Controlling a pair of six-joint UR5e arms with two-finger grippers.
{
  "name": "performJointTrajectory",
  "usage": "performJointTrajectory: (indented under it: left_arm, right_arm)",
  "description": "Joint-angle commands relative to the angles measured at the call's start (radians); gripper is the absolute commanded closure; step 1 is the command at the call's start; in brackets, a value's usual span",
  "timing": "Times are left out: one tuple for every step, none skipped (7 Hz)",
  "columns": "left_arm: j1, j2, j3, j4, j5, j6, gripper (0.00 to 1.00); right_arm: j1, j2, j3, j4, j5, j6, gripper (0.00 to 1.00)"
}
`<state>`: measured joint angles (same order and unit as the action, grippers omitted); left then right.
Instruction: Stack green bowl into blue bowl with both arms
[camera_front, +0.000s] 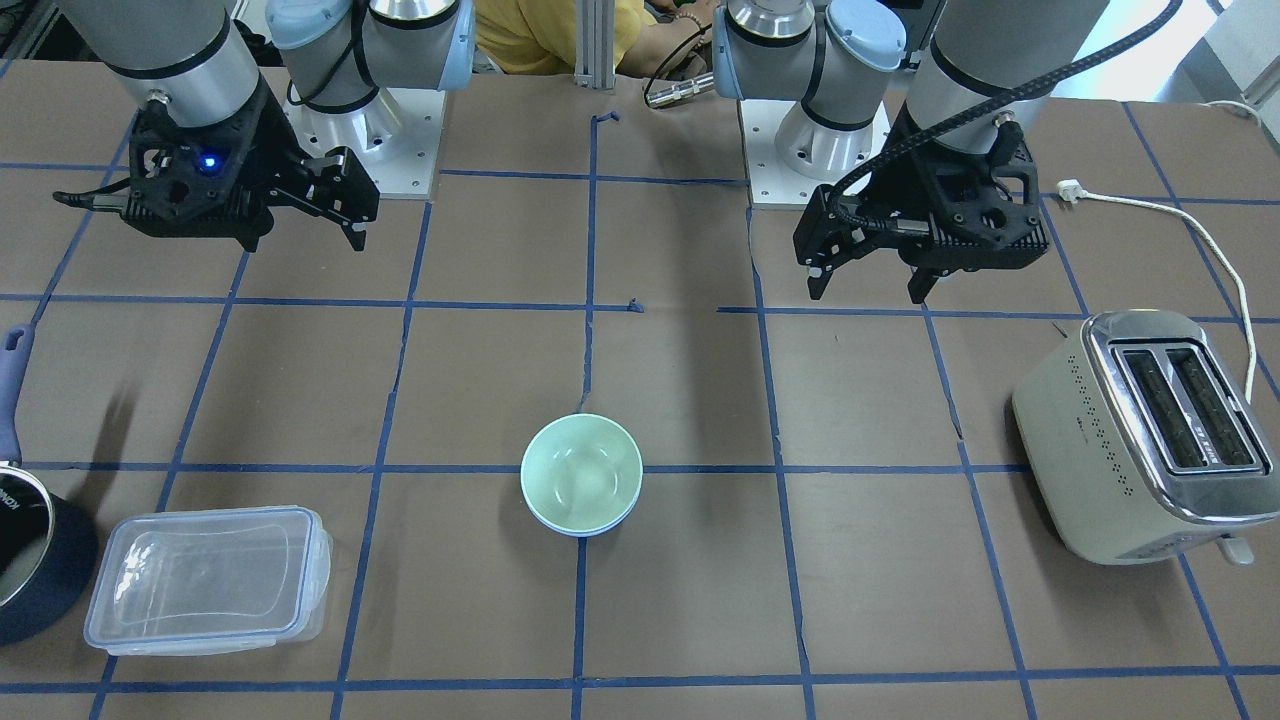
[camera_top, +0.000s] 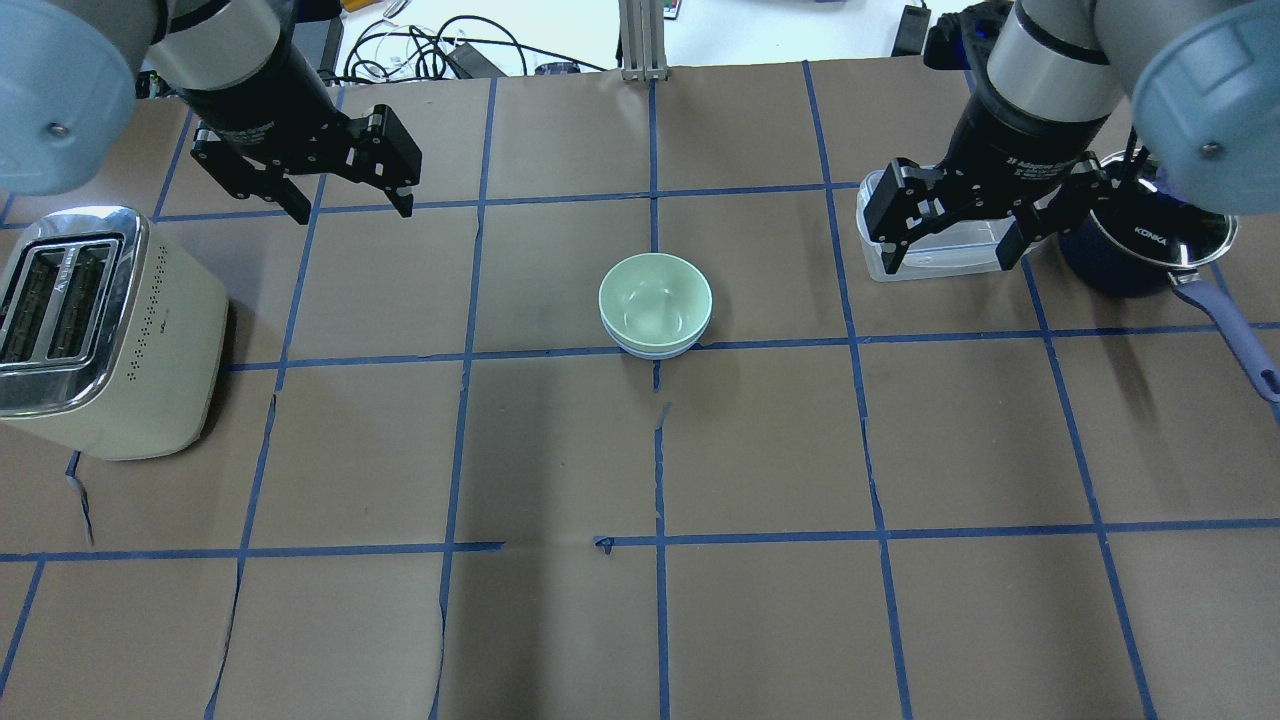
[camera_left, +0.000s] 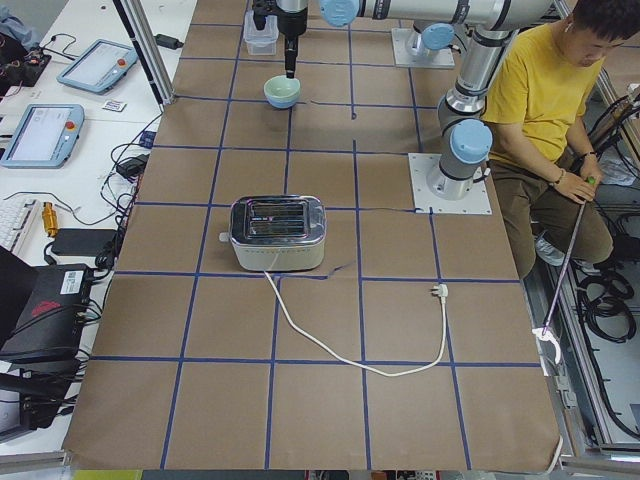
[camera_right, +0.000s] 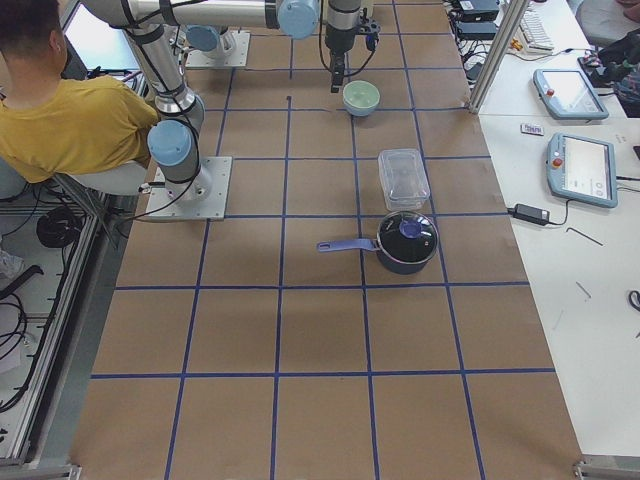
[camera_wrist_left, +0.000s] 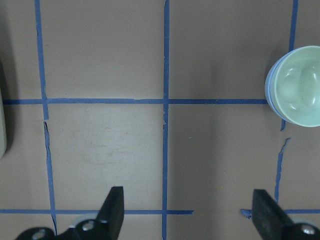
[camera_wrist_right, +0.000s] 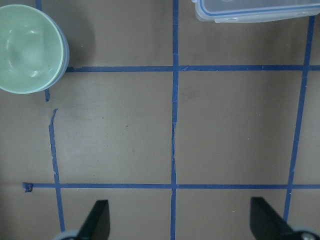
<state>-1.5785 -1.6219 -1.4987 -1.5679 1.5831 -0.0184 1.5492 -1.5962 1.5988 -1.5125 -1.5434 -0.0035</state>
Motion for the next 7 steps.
performJointTrajectory:
  left_arm:
    - [0.0, 0.0, 0.0, 0.0, 0.0, 0.0, 0.07]
    - [0.0, 0.004, -0.001, 0.0, 0.0, -0.002, 0.07]
    - [0.0, 0.004, -0.001, 0.0, 0.0, -0.005, 0.06]
    - [0.0, 0.004, 0.0, 0.0, 0.0, -0.005, 0.05]
    - [0.0, 0.005, -0.001, 0.0, 0.0, -0.006, 0.05]
    - [0.0, 0.005, 0.0, 0.0, 0.0, -0.006, 0.05]
    - [0.0, 0.005, 0.0, 0.0, 0.0, -0.006, 0.05]
  right_arm:
    - [0.003, -0.011, -0.017, 0.012, -0.012, 0.088, 0.0]
    - [0.005, -0.013, -0.02, 0.014, -0.012, 0.088, 0.0]
    - [0.003, -0.024, -0.022, 0.029, -0.023, 0.088, 0.0]
    - [0.003, -0.031, -0.02, 0.034, -0.044, 0.086, 0.0]
    - [0.003, -0.03, -0.019, 0.034, -0.04, 0.088, 0.0]
    - [0.003, -0.031, -0.019, 0.034, -0.038, 0.088, 0.0]
    - [0.003, -0.031, -0.019, 0.035, -0.037, 0.088, 0.0]
